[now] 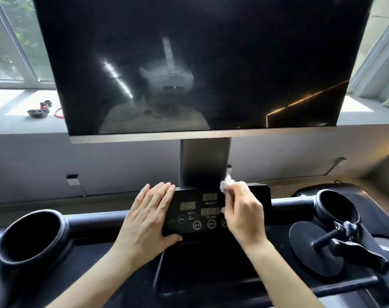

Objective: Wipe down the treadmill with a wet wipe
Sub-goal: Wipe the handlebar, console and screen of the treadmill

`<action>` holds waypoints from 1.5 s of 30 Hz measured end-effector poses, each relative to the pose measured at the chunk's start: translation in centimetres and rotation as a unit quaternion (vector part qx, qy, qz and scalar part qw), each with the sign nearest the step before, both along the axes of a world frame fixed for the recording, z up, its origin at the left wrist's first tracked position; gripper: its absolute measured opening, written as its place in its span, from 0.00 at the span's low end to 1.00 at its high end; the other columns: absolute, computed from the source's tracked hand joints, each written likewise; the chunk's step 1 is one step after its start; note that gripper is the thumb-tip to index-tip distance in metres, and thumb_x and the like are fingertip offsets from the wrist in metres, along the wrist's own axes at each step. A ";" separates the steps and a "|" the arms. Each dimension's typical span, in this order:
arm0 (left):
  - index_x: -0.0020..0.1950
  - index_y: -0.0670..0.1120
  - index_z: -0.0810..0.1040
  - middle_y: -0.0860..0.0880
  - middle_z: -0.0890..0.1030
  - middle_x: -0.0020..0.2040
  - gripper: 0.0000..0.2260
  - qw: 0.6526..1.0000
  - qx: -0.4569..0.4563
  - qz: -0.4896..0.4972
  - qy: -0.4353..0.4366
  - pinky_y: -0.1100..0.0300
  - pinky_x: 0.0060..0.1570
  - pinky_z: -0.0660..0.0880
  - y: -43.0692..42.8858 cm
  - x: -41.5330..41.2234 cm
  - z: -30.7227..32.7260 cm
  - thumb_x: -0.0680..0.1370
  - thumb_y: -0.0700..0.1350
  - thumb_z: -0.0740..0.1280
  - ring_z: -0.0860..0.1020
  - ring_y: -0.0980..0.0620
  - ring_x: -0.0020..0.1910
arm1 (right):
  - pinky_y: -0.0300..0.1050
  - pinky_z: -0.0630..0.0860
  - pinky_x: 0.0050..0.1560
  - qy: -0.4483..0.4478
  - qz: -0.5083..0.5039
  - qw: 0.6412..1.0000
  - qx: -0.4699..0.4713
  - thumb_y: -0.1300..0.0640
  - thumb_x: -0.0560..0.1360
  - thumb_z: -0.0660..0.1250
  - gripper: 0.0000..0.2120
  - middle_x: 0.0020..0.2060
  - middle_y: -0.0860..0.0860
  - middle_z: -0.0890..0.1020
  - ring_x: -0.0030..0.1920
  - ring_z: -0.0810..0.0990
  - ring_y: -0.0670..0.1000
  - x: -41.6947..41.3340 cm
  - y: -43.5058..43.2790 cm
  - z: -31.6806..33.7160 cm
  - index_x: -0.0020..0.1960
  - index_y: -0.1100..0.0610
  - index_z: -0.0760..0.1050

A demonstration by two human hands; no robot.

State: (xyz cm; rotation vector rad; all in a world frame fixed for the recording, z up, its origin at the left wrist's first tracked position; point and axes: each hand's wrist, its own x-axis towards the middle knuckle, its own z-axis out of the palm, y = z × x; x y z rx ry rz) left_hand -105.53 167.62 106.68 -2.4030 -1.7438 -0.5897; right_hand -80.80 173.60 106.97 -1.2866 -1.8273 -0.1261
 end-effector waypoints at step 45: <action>0.68 0.52 0.79 0.60 0.79 0.65 0.31 0.976 -0.061 -0.002 -0.208 0.63 0.67 0.70 2.0 -1.4 1.9 0.73 0.70 0.65 0.76 0.60 0.65 | 0.45 0.77 0.37 -0.091 0.139 0.986 0.020 0.62 0.77 0.71 0.03 0.39 0.49 0.81 0.37 0.80 0.52 -9.1 6.8 5.7 0.48 0.55 0.82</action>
